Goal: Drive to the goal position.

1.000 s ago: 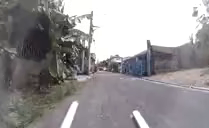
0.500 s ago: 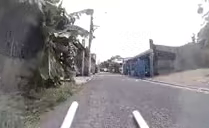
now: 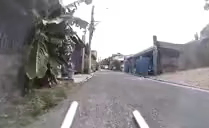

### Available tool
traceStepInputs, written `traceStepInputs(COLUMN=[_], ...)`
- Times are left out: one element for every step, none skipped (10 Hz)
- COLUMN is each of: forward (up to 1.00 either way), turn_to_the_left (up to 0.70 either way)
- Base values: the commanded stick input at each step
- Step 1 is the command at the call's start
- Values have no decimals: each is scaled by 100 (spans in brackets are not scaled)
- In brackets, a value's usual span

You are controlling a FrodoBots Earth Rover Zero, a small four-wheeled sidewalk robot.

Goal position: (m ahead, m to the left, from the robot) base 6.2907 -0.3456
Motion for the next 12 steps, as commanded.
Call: traceStepInputs(forward=[85, 85, 85, 85, 85, 85, 85, 85, 85, 85, 85, 85], turn_to_the_left=[0, 0, 0, 0, 0, 0, 0, 0, 0, 0, 0, 0])
